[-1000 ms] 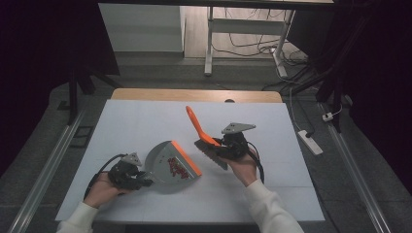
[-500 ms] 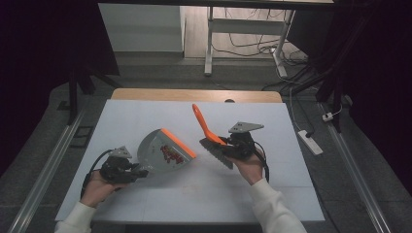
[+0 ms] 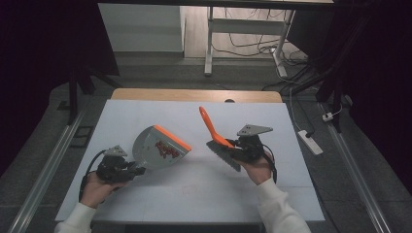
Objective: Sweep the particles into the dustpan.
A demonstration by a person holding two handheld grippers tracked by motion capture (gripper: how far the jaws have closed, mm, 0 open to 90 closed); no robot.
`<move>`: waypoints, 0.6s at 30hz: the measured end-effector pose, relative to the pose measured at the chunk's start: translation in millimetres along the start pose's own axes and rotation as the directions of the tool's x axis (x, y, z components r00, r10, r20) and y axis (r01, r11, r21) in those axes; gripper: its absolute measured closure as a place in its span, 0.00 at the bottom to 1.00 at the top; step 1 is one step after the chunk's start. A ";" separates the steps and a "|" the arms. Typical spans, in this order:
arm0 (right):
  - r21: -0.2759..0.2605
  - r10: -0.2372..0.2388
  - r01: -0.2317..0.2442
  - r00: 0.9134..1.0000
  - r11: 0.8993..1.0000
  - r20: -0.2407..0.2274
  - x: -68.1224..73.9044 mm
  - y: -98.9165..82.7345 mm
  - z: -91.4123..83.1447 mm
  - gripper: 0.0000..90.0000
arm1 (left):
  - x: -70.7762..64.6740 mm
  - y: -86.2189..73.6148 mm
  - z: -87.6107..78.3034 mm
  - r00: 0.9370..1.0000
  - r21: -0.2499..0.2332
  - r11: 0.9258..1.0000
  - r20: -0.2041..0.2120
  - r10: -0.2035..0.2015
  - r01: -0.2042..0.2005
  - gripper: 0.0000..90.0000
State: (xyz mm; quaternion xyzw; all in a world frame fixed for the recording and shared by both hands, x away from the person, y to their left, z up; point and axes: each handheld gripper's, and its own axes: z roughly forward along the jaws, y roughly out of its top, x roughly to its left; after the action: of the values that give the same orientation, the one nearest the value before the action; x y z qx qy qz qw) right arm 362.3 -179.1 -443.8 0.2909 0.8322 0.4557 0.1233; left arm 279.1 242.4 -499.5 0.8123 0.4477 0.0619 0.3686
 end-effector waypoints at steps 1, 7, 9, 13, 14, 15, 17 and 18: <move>0.001 -0.003 0.003 1.000 1.000 -0.001 -0.6 -1.0 -1.7 0.78 | -0.9 -0.6 -0.4 1.000 -0.005 1.000 -0.006 -0.008 0.008 0.69; -0.007 0.003 -0.003 1.000 1.000 -0.012 -6.8 -5.4 -10.3 0.78 | -3.6 -0.3 -3.3 0.999 -0.032 0.998 -0.015 -0.049 0.048 0.69; -0.007 0.002 -0.003 1.000 1.000 -0.016 -7.2 -7.3 -13.0 0.78 | -5.4 0.1 -2.9 0.998 -0.033 0.998 -0.026 -0.050 0.049 0.68; -0.006 -0.008 0.008 1.000 1.000 -0.012 -8.1 -14.1 -19.8 0.78 | -7.3 -0.1 -0.8 0.998 -0.026 0.999 -0.030 -0.047 0.046 0.69; -0.006 -0.007 0.006 1.000 1.000 -0.009 -8.6 -16.0 -21.9 0.78 | -7.6 -0.3 -0.4 0.998 -0.026 0.998 -0.031 -0.051 0.050 0.68; -0.005 -0.003 0.003 1.000 1.000 -0.008 -9.3 -17.8 -24.0 0.78 | -7.6 -0.5 -0.2 0.998 -0.025 0.998 -0.035 -0.052 0.051 0.68; -0.008 0.003 -0.003 1.000 1.000 -0.008 -10.9 -21.4 -27.9 0.78 | -7.4 -1.3 0.0 0.998 -0.026 0.998 -0.037 -0.056 0.055 0.68; -0.010 0.004 -0.004 1.000 1.000 -0.005 -11.5 -23.1 -29.6 0.78 | -7.0 -1.7 -0.3 0.998 -0.024 0.998 -0.041 -0.055 0.055 0.68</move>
State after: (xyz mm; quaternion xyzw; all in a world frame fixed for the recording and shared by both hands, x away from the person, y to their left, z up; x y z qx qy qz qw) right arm 349.1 -215.9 -447.3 0.2907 0.8296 0.4609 0.1218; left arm 273.7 237.7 -498.8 0.7939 0.4766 0.0737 0.3703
